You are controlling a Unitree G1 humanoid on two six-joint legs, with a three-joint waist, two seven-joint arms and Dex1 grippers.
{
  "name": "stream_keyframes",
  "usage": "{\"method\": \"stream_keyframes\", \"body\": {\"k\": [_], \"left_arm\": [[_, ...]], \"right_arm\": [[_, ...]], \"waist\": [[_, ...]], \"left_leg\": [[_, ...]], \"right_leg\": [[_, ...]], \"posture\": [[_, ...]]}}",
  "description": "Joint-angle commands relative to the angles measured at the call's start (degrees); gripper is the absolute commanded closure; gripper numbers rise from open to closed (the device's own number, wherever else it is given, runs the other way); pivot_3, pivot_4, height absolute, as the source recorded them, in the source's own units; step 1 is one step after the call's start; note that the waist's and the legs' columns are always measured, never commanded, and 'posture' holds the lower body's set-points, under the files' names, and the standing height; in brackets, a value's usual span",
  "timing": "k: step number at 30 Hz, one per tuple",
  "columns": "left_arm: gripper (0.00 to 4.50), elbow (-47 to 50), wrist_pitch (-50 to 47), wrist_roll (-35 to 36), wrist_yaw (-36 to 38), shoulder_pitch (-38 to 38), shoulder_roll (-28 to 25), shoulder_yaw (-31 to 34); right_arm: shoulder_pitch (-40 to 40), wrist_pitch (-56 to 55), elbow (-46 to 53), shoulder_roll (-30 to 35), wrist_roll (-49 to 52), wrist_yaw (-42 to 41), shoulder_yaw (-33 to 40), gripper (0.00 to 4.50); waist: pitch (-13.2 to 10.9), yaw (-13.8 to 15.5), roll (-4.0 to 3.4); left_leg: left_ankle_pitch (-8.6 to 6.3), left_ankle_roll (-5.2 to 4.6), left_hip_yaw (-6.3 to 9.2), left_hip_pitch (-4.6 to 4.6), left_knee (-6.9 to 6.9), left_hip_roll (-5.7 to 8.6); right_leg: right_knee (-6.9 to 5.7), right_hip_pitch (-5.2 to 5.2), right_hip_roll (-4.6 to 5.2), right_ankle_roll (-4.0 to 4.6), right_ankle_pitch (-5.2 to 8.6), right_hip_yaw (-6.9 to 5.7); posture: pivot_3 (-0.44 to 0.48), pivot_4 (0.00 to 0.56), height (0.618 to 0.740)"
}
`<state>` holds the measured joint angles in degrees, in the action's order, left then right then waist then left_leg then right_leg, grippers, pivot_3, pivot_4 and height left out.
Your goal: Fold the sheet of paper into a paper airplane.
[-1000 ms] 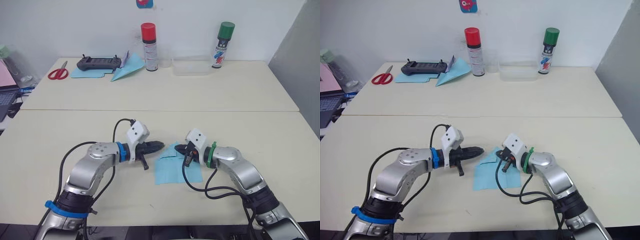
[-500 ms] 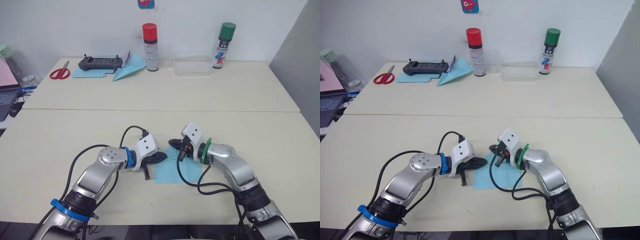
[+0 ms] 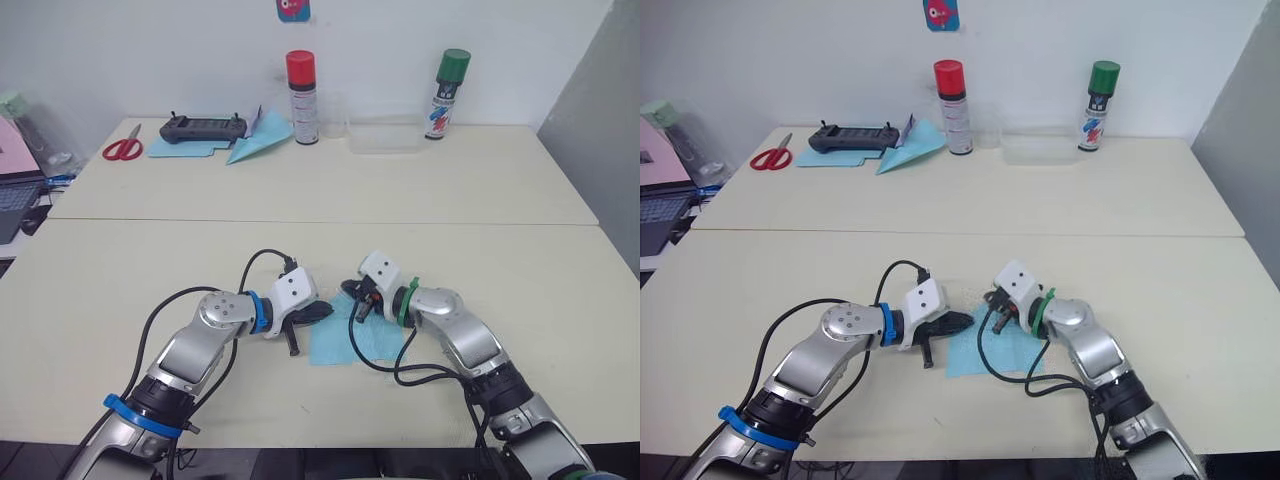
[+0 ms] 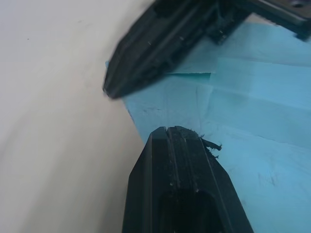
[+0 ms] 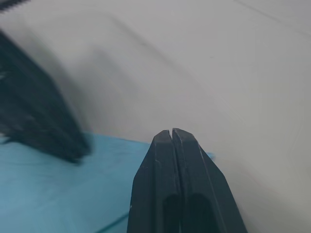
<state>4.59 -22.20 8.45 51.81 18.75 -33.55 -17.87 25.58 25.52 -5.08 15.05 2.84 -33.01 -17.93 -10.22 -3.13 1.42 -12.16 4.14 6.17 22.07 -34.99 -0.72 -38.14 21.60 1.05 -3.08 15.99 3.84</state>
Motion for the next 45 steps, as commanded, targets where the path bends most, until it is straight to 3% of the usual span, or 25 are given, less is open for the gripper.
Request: {"method": "stream_keyframes", "body": {"k": [1, 10, 16, 20, 24, 27, 30, 45], "left_arm": [[4.49, -1.24, -1.52, -1.41, -0.33, -0.12, 0.02, -0.30], [4.49, -2.33, -0.78, -1.69, 0.04, 0.85, 1.01, -0.72], [4.49, -2.43, -0.50, -1.90, 0.05, 0.90, 1.60, -0.89], [4.50, -2.53, -0.16, -2.00, 0.00, 0.70, 1.87, -0.94], [4.50, -2.47, 0.02, -2.12, -0.04, 0.33, 2.13, -0.84], [4.50, -2.37, 0.00, -2.27, -0.10, 0.29, 2.25, -0.95], [4.50, -1.79, -0.65, -1.97, -0.33, 0.29, 2.61, -0.72], [4.50, 0.84, -2.87, -1.51, -1.50, -0.88, 3.38, -0.59]], "right_arm": [[-0.47, -0.03, -2.14, 1.59, -2.16, 3.51, 3.10, 4.50], [-1.30, 2.04, 3.52, 3.04, 1.57, 1.95, 7.00, 4.50], [-2.24, 10.38, 10.17, 8.62, 6.88, -3.65, 10.70, 4.50], [-1.88, 26.47, 15.46, 12.36, 17.27, -6.78, 19.27, 3.60], [-0.40, 42.53, 18.08, 13.23, 25.79, -6.69, 24.47, 2.18], [0.75, 59.14, 17.77, 11.82, 33.31, -7.41, 30.20, 2.18], [1.22, 65.60, 17.03, 10.59, 35.12, -5.45, 32.87, 2.18], [-0.38, 66.98, 14.02, 7.54, 40.02, 3.65, 30.14, 2.18]], "waist": [[0.00, 0.08, 0.00], [-0.01, 0.43, -0.01], [-0.06, 0.43, -0.07], [-0.10, 0.50, -0.14], [-0.11, 0.74, -0.16], [-0.11, 0.81, -0.16], [-0.11, 0.84, -0.16], [-0.09, 0.78, -0.16]], "left_leg": [[0.00, 0.00, 0.01, -0.06, 0.00, 0.00], [0.00, 0.00, 0.01, -0.10, 0.00, 0.01], [0.00, 0.00, 0.01, -0.05, 0.02, 0.01], [0.00, 0.00, 0.03, -0.04, 0.03, 0.01], [-0.01, 0.00, 0.00, -0.03, 0.02, 0.03], [-0.01, -0.01, 0.03, -0.04, 0.03, 0.01], [-0.01, -0.01, 0.01, -0.02, 0.03, 0.02], [-0.01, -0.01, -0.03, 0.31, 0.02, 0.02]], "right_leg": [[0.04, -0.09, 0.00, 0.00, 0.00, -0.01], [0.06, -0.15, 0.01, 0.00, 0.01, -0.01], [0.10, -0.12, 0.02, -0.01, 0.01, 0.00], [0.09, -0.12, 0.02, -0.01, 0.01, -0.01], [0.12, -0.13, 0.04, -0.01, 0.01, 0.02], [0.11, -0.13, 0.02, 0.00, 0.02, -0.02], [0.13, -0.12, 0.03, 0.00, 0.02, 0.01], [0.15, 0.18, 0.02, -0.03, 0.01, 0.02]], "posture": [[0.000, 0.150, 0.740], [0.000, 0.150, 0.740], [0.000, 0.150, 0.740], [0.000, 0.150, 0.740], [0.000, 0.150, 0.740], [0.000, 0.150, 0.740], [0.000, 0.150, 0.740], [0.000, 0.150, 0.740]]}}
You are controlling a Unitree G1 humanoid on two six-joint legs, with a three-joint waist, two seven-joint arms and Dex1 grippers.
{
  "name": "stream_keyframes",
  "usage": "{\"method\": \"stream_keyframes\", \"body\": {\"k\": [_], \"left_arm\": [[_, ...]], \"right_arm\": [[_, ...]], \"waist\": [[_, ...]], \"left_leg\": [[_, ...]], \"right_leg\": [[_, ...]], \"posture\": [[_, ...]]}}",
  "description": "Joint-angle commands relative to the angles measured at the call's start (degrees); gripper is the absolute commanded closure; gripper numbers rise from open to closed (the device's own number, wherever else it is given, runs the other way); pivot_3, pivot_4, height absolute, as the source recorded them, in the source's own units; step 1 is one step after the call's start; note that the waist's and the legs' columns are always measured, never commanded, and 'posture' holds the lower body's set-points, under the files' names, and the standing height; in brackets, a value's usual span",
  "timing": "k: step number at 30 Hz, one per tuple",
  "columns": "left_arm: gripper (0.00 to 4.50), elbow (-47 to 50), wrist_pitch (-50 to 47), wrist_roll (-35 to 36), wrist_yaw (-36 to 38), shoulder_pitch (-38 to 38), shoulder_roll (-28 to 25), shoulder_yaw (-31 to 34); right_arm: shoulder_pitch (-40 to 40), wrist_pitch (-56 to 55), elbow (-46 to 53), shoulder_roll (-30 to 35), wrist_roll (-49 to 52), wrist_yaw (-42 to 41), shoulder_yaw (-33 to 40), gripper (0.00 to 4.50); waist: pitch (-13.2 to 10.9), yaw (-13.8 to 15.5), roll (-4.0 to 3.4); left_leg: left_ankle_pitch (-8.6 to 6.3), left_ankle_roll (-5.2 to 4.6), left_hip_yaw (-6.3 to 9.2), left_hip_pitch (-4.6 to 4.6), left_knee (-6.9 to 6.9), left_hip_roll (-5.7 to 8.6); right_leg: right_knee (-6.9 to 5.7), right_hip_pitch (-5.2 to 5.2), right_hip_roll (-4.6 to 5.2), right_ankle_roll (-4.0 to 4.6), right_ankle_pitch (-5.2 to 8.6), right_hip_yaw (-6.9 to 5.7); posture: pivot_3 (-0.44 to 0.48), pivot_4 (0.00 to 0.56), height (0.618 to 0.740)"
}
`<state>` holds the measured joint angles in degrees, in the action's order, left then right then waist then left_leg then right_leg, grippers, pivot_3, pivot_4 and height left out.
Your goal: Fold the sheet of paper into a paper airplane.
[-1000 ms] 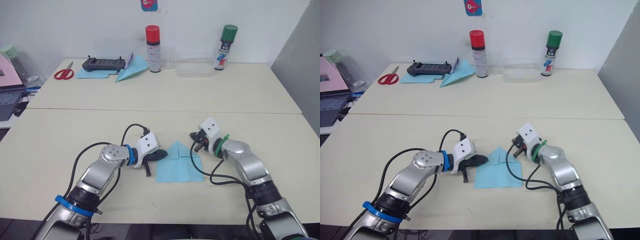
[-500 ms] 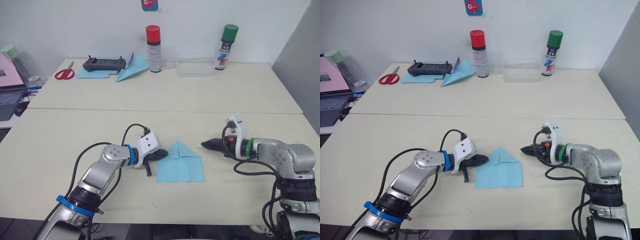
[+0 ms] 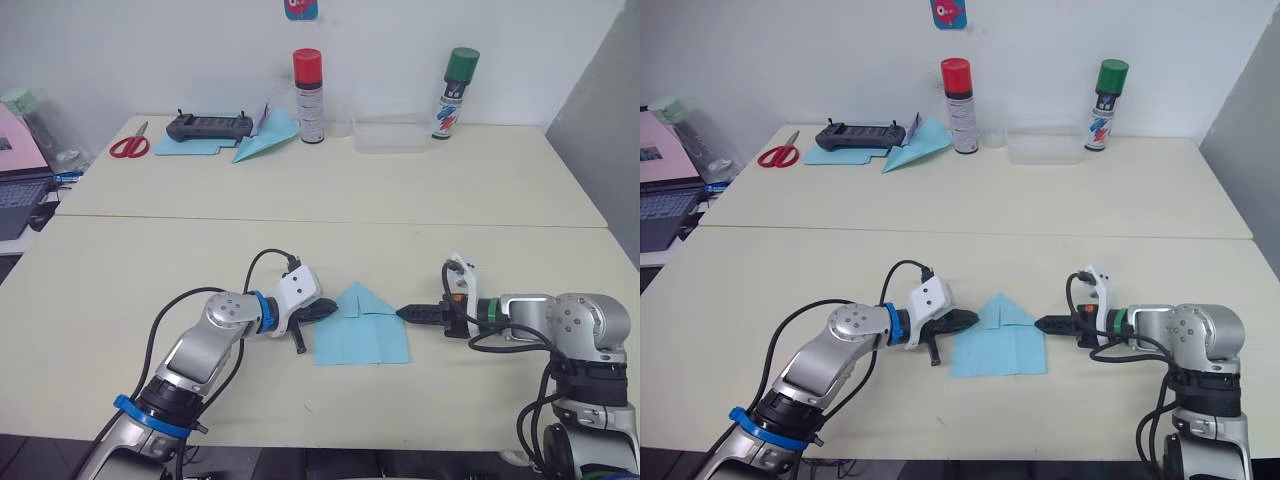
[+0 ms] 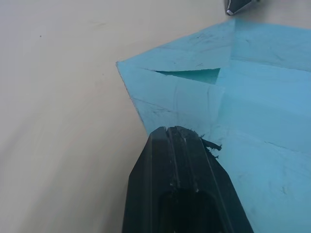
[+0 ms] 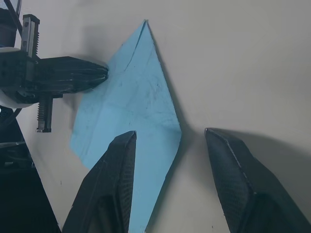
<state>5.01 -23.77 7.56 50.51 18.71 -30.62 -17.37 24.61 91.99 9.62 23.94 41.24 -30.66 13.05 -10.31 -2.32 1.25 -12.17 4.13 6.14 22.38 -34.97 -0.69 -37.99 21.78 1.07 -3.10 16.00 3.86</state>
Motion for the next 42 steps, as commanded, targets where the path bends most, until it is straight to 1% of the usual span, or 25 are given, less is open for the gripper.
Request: {"method": "stream_keyframes", "body": {"k": [1, 8, 12, 15, 20, 23, 28, 33, 42], "left_arm": [[4.50, 0.45, -1.34, -0.64, -0.18, -0.86, 0.47, -1.08], [4.50, -0.08, -1.35, -0.99, -0.18, -0.44, 0.87, -1.07], [4.50, -0.35, -1.23, -1.15, -0.30, -0.18, 1.18, -1.07], [4.50, -0.63, -0.96, -1.28, -0.29, -0.01, 1.25, -1.05], [4.50, -0.87, -0.83, -1.34, -0.20, 0.24, 1.39, -1.11], [4.50, -1.21, -0.81, -1.43, -0.06, 0.64, 1.57, -1.25], [4.50, -1.60, -0.70, -1.64, 0.22, 0.98, 1.62, -1.27], [4.50, -1.85, -0.54, -1.73, 0.27, 1.18, 1.79, -1.25], [4.50, -1.39, -0.99, -0.34, 0.63, 2.65, 4.08, -0.81]], "right_arm": [[0.74, 0.51, -0.99, -1.78, 2.25, 1.74, -0.71, 2.18], [2.19, 0.51, -4.30, -5.45, 8.27, 6.30, 0.93, 2.18], [3.55, 0.51, -7.00, -6.74, 10.57, 9.86, 3.44, 2.18], [4.89, 0.51, -10.00, -7.32, 13.45, 12.88, 6.41, 2.18], [4.66, 0.51, -10.46, -7.20, 17.84, 16.67, 6.67, 2.18], [4.41, 0.51, -10.60, -7.36, 20.20, 18.70, 6.55, 2.68], [3.77, 0.51, -10.58, -6.81, 24.03, 21.52, 6.31, 4.46], [3.71, 0.51, -10.93, -5.89, 25.96, 23.30, 6.38, 4.46], [5.16, 0.51, -11.12, -7.14, 27.01, 25.01, 5.84, 4.46]], "waist": [[0.00, -0.05, 0.00], [0.00, -0.05, 0.00], [0.00, -0.04, 0.00], [-0.01, 0.00, -0.01], [-0.01, 0.04, -0.01], [-0.01, 0.04, -0.01], [-0.01, 0.03, -0.01], [-0.01, 0.03, -0.02], [-0.01, -0.01, -0.02]], "left_leg": [[0.00, 0.00, 0.00, 0.00, 0.00, 0.00], [0.00, 0.00, 0.00, 0.03, 0.00, -0.01], [0.00, 0.00, 0.00, 0.05, 0.00, 0.00], [0.00, 0.00, 0.00, 0.06, 0.00, 0.00], [0.00, 0.00, 0.00, 0.17, 0.01, 0.00], [0.00, 0.00, 0.00, 0.34, 0.00, 0.00], [0.00, 0.00, 0.00, 0.38, 0.00, 0.00], [0.00, 0.00, 0.00, 0.41, 0.00, 0.00], [0.00, -0.01, 0.00, 0.47, 0.00, 0.00]], "right_leg": [[0.00, 0.00, 0.00, 0.00, 0.00, 0.00], [0.02, 0.01, -0.01, 0.00, 0.00, 0.00], [0.02, 0.03, 0.00, 0.00, 0.00, -0.01], [0.02, 0.04, 0.00, 0.00, 0.00, 0.00], [0.02, 0.14, 0.00, 0.00, 0.00, 0.00], [-0.02, 0.31, 0.00, -0.01, -0.01, 0.00], [-0.01, 0.34, 0.00, -0.01, -0.01, 0.00], [-0.01, 0.37, -0.01, -0.01, -0.01, 0.00], [-0.02, 0.44, -0.01, -0.01, -0.01, 0.00]], "posture": [[0.000, 0.150, 0.740], [0.000, 0.150, 0.740], [0.000, 0.150, 0.740], [0.000, 0.150, 0.740], [0.000, 0.150, 0.740], [0.000, 0.150, 0.740], [0.000, 0.150, 0.740], [0.000, 0.150, 0.740], [0.000, 0.150, 0.740]]}}
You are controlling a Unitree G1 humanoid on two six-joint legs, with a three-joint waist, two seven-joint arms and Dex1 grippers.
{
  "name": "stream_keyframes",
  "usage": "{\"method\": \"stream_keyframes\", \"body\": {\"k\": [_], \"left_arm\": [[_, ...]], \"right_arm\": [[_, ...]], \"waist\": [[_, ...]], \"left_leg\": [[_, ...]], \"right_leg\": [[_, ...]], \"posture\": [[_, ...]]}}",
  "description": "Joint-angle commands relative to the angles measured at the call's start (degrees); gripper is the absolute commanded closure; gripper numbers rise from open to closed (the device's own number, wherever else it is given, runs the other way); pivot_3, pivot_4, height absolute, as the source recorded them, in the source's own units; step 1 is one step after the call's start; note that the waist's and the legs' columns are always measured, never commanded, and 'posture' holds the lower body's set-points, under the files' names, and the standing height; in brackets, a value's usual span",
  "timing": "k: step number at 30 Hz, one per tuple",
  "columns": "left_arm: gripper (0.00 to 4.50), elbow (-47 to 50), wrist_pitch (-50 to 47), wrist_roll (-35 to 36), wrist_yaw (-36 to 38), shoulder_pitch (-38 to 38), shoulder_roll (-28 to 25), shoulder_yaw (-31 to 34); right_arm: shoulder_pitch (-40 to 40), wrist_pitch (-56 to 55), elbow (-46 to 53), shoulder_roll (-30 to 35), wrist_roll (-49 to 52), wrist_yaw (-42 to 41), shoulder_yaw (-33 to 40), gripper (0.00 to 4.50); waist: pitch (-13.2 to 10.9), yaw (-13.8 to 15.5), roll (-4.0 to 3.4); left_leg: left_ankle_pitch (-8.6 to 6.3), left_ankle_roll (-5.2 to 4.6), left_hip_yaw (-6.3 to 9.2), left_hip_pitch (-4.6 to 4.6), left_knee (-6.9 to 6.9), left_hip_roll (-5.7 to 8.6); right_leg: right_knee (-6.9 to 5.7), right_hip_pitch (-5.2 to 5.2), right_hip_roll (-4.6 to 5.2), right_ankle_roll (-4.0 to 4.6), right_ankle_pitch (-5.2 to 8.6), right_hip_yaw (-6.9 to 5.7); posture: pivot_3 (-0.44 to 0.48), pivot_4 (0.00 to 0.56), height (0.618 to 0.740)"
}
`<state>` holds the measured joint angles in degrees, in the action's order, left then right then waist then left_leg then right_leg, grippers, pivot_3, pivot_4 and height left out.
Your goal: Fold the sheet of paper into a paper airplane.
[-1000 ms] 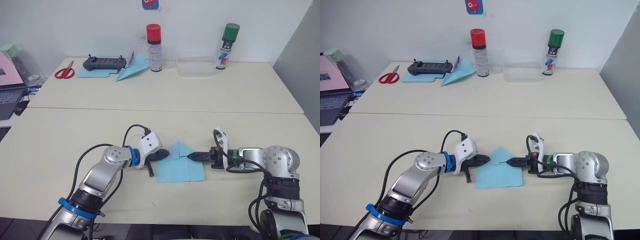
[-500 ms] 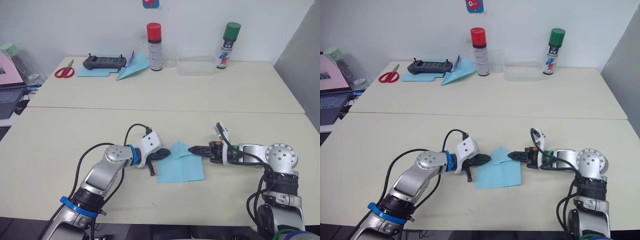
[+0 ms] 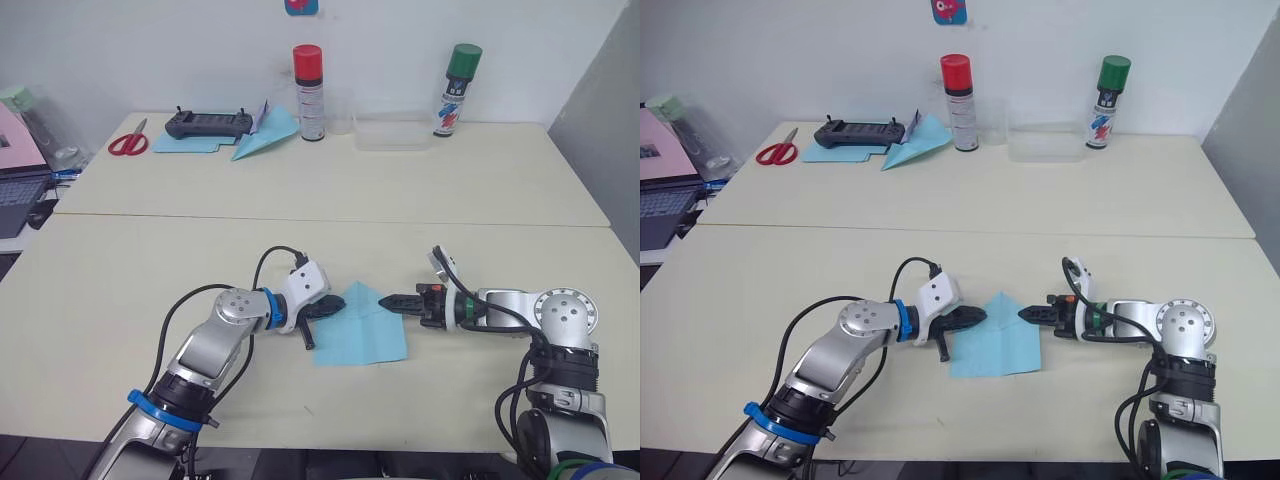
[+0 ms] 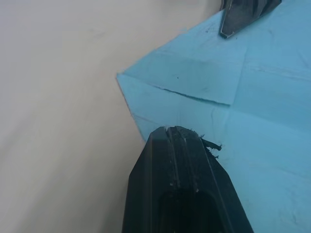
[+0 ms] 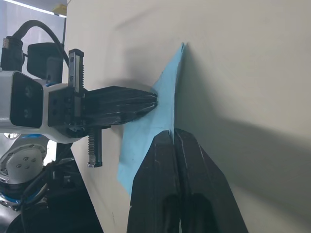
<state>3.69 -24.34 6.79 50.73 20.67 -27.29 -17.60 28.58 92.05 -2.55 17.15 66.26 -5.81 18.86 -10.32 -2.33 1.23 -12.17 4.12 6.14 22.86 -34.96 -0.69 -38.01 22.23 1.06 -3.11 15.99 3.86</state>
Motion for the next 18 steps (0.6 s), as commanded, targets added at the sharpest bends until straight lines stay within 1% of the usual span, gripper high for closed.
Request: {"method": "stream_keyframes", "body": {"k": [1, 5, 13, 15, 18], "left_arm": [[4.50, -0.27, -0.35, 0.39, 0.59, 1.12, 1.06, -0.74], [4.50, -1.06, -0.16, -0.13, 0.94, 2.12, 1.66, -1.35], [4.50, -1.38, 0.03, -0.51, 1.94, 2.16, 0.96, -1.48], [4.50, -1.32, -0.27, -0.66, 2.12, 2.14, 0.08, -1.06], [4.50, -0.39, -1.21, -0.90, 3.88, 1.70, -3.25, -0.65]], "right_arm": [[1.33, 0.45, 1.14, -0.68, 2.01, 0.26, -0.17, 4.46], [1.80, 0.45, 1.44, -2.26, 1.62, 0.18, -0.16, 4.46], [2.60, 0.43, 1.82, -6.62, 0.27, 0.68, -0.05, 4.46], [2.66, 0.34, 1.86, -7.53, -0.39, 0.83, -0.08, 4.46], [2.68, 0.23, 1.91, -8.55, -1.36, 0.61, -0.23, 4.46]], "waist": [[0.00, -0.01, 0.00], [-0.01, -0.14, -0.01], [-0.02, -0.54, -0.02], [-0.02, -0.65, -0.03], [-0.02, -0.93, -0.03]], "left_leg": [[0.00, 0.00, 0.00, 0.00, 0.00, 0.00], [0.00, 0.00, 0.00, 0.02, 0.01, 0.00], [0.00, 0.00, 0.01, 0.03, 0.04, -0.02], [0.00, 0.00, 0.01, 0.03, 0.04, -0.02], [0.00, 0.00, 0.01, 0.02, 0.04, -0.03]], "right_leg": [[-0.01, 0.01, 0.00, 0.00, 0.00, 0.00], [0.00, 0.02, -0.01, 0.00, 0.00, 0.00], [-0.01, 0.05, -0.02, 0.00, 0.00, -0.01], [-0.01, 0.06, -0.02, 0.00, 0.00, 0.00], [-0.03, 0.07, -0.03, 0.00, 0.00, -0.01]], "posture": [[0.000, 0.150, 0.740], [0.000, 0.150, 0.740], [0.000, 0.150, 0.740], [0.000, 0.150, 0.740], [0.000, 0.150, 0.740]]}}
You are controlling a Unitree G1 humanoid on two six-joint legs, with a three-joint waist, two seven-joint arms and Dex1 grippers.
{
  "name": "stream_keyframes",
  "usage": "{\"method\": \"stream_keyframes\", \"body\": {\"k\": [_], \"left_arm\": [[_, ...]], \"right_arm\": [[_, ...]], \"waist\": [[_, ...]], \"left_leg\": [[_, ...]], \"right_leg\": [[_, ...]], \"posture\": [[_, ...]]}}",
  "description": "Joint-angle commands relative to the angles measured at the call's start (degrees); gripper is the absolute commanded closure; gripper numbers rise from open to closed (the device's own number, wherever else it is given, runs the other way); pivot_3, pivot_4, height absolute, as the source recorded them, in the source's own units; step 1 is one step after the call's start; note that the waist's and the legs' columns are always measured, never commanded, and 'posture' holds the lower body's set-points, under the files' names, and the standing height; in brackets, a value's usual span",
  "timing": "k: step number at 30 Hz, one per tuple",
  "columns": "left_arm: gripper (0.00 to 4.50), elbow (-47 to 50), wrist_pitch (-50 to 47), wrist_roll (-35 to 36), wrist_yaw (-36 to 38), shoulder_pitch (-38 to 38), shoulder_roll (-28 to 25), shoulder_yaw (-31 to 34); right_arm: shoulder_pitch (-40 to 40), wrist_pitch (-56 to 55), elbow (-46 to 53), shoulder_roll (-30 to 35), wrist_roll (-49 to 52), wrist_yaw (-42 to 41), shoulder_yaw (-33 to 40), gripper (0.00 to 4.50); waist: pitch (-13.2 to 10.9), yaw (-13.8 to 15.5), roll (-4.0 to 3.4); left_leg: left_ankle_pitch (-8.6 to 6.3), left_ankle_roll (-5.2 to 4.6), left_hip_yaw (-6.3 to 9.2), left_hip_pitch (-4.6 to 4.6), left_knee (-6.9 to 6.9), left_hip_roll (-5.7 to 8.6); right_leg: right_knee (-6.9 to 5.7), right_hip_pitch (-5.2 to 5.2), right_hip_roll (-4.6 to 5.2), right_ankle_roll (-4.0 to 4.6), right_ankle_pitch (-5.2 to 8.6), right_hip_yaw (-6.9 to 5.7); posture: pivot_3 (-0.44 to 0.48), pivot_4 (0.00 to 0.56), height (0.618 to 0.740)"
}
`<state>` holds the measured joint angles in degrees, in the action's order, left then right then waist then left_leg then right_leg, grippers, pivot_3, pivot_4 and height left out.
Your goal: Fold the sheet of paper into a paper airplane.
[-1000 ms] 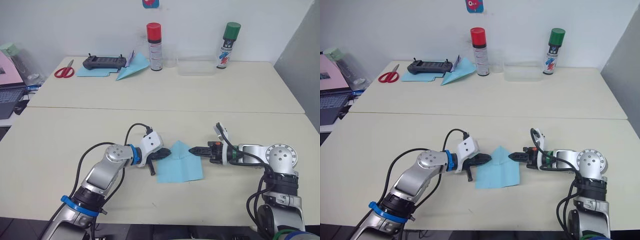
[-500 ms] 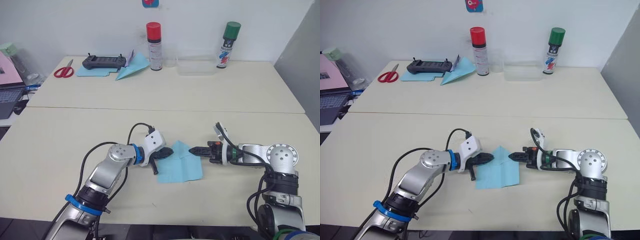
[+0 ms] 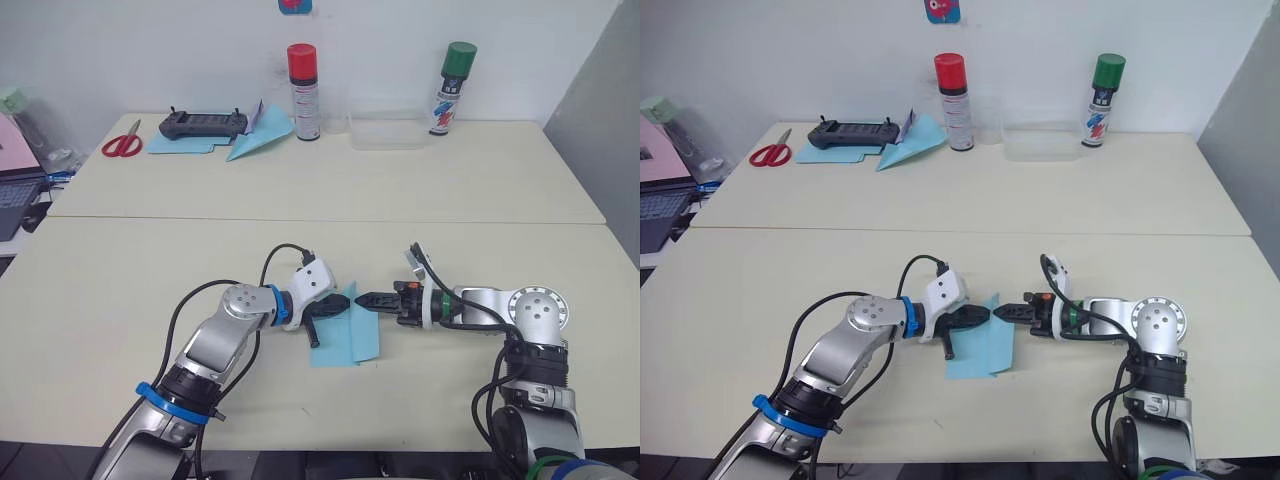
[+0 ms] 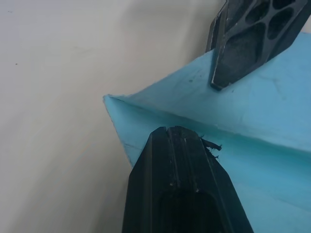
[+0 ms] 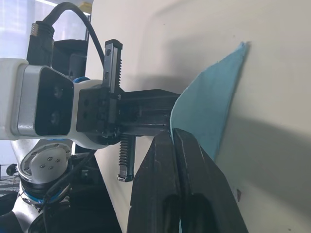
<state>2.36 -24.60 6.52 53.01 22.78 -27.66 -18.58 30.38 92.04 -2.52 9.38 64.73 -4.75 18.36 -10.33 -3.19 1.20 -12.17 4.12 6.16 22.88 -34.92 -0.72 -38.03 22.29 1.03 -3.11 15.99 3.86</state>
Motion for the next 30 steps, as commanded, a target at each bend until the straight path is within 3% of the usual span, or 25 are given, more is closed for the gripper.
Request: {"method": "stream_keyframes", "body": {"k": [1, 9, 12, 16, 30], "left_arm": [[4.50, 1.20, -1.04, -0.69, 1.99, -0.51, -3.68, 0.33], [4.50, 2.52, -2.06, 0.01, 2.75, -1.80, -7.85, 2.01], [4.50, 3.05, -2.24, -0.06, 2.18, -2.62, -6.99, 1.32], [4.50, 3.31, -2.06, -0.41, 1.71, -3.59, -6.26, 0.75], [4.50, 2.58, -1.30, -0.67, 1.66, -3.44, -6.12, 0.64]], "right_arm": [[0.89, 0.30, 1.91, -0.98, -0.14, -0.59, 0.28, 4.46], [0.47, -1.47, 2.76, -1.60, -3.57, -3.39, -3.02, 4.46], [0.72, -1.95, 2.34, -1.58, -4.26, -4.22, -3.34, 3.86], [1.21, -2.53, 1.82, -1.96, -5.44, -5.00, -3.25, 2.45], [2.73, -0.75, 1.38, -5.30, -4.85, -6.11, 0.59, 2.45]], "waist": [[0.00, -0.11, -0.01], [-0.02, -0.36, -0.06], [-0.02, -0.35, -0.06], [-0.02, -0.22, -0.07], [-0.02, -0.19, -0.07]], "left_leg": [[0.00, 0.00, 0.00, -0.01, 0.01, -0.01], [0.00, 0.00, -0.01, -0.03, 0.04, -0.06], [0.00, 0.00, -0.01, -0.03, 0.03, -0.06], [0.00, 0.00, 0.00, -0.03, 0.03, -0.06], [0.00, 0.00, -0.01, -0.03, 0.03, -0.06]], "right_leg": [[-0.01, 0.00, -0.01, 0.00, 0.00, 0.00], [-0.03, 0.02, -0.06, 0.01, 0.01, 0.01], [-0.02, 0.02, -0.06, 0.01, 0.01, 0.02], [-0.02, 0.01, -0.06, 0.01, 0.01, 0.01], [-0.02, 0.01, -0.05, 0.01, 0.00, 0.01]], "posture": [[0.000, 0.150, 0.740], [0.000, 0.150, 0.740], [0.000, 0.150, 0.740], [0.000, 0.150, 0.740], [0.000, 0.150, 0.740]]}}
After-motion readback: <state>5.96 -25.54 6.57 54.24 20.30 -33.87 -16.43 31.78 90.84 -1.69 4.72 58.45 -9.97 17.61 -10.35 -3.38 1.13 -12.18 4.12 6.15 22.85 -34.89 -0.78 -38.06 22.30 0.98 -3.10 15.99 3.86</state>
